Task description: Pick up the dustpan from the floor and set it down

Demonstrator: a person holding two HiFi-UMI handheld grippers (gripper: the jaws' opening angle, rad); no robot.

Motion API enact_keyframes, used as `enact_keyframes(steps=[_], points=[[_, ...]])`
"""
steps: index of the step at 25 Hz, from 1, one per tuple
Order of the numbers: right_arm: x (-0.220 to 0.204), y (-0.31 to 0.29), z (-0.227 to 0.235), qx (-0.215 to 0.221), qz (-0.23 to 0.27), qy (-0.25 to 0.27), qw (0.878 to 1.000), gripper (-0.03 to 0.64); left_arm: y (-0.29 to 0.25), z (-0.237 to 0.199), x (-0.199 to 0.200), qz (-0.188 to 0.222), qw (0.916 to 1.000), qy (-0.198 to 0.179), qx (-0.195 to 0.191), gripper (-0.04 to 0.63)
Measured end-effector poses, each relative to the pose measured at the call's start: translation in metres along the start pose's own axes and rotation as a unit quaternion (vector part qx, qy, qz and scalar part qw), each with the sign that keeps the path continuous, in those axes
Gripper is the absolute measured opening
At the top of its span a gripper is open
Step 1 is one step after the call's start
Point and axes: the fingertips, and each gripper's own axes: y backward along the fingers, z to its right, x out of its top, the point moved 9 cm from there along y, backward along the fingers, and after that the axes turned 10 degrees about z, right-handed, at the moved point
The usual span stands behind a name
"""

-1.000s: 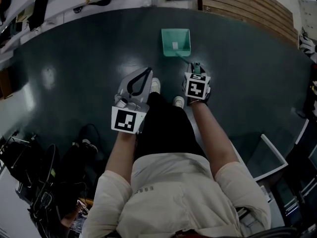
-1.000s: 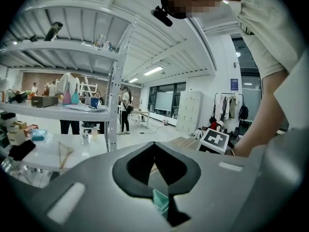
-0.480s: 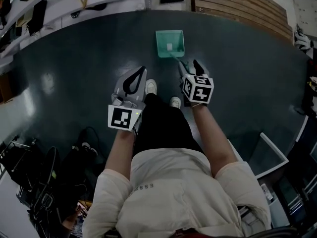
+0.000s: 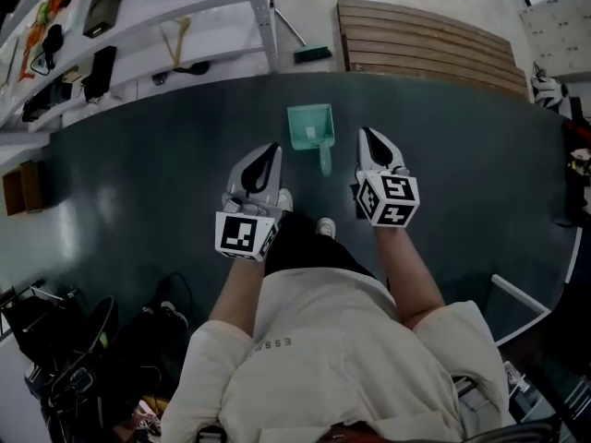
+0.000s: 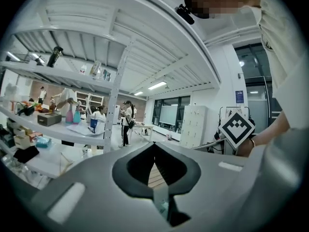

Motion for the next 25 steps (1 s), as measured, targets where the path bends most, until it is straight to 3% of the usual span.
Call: enact_keyframes(steps=[3,11,25], points=[[0.019,0.032,0.002,0.021,0.027,0.0,0.999,-0.009,0.009,0.026,0.023,0.021,0.9998,-0.005,0.0,0.017],[0.039,0.106,0.012,0.076,0.079,0.063,0.992,-0.009,0.036,0.077,0.054,0.055,0.9975,-0.044,0.004,0.017],[0.012,0.191,0.004,0.078,0.079,0.052,0.992,-0.01,0.118,0.132,0.049,0.054,0.9978,-0.038,-0.004,0.017]])
